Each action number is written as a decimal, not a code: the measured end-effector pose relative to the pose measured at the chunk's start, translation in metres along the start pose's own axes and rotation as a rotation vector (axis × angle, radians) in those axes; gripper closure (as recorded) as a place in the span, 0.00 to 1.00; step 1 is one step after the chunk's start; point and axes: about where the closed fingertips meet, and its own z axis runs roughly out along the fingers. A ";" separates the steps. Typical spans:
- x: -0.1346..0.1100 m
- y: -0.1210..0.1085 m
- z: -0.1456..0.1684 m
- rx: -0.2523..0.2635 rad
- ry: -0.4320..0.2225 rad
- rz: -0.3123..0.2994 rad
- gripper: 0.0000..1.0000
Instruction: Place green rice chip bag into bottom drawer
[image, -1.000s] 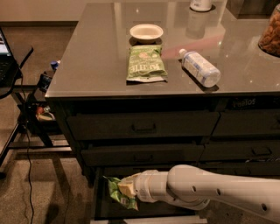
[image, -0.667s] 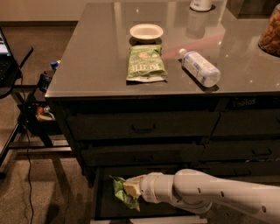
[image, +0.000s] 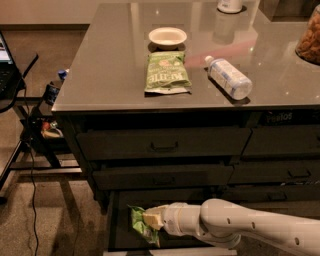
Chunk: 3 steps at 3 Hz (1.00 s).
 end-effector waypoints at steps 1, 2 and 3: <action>0.006 -0.015 0.007 -0.007 -0.034 0.027 1.00; 0.013 -0.049 0.020 -0.014 -0.113 0.060 1.00; 0.022 -0.082 0.033 -0.021 -0.171 0.103 1.00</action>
Offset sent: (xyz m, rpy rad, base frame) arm 0.0636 -0.0373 -0.0840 0.2080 -0.0420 -0.1535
